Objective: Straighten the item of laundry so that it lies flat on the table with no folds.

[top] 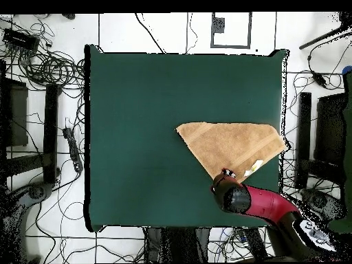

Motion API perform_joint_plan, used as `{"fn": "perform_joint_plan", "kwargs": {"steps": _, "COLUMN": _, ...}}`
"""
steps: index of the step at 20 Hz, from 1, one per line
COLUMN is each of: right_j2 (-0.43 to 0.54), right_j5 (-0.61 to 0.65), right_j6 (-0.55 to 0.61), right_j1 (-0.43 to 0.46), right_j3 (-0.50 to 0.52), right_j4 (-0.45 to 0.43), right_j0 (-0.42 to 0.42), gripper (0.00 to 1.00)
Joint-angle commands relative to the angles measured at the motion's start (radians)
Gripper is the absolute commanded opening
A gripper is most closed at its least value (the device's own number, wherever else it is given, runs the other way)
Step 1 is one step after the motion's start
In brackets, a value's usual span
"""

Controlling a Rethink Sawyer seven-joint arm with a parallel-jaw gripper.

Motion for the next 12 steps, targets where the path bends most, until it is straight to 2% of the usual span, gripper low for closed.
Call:
{"fn": "perform_joint_plan", "kwargs": {"steps": 1, "right_j2": 0.023, "right_j5": -0.101, "right_j6": 0.261, "right_j1": 0.186, "right_j3": -0.089, "right_j4": 0.006, "right_j0": 0.052, "gripper": 1.00}}
{"fn": "perform_joint_plan", "kwargs": {"steps": 8, "right_j2": 0.030, "right_j5": -0.136, "right_j6": 0.244, "right_j1": 0.242, "right_j3": -0.129, "right_j4": -0.007, "right_j0": 0.034, "gripper": 1.00}}
{"fn": "perform_joint_plan", "kwargs": {"steps": 12, "right_j2": 0.056, "right_j5": -0.116, "right_j6": 0.225, "right_j1": 0.274, "right_j3": -0.150, "right_j4": -0.004, "right_j0": 0.008, "gripper": 1.00}}
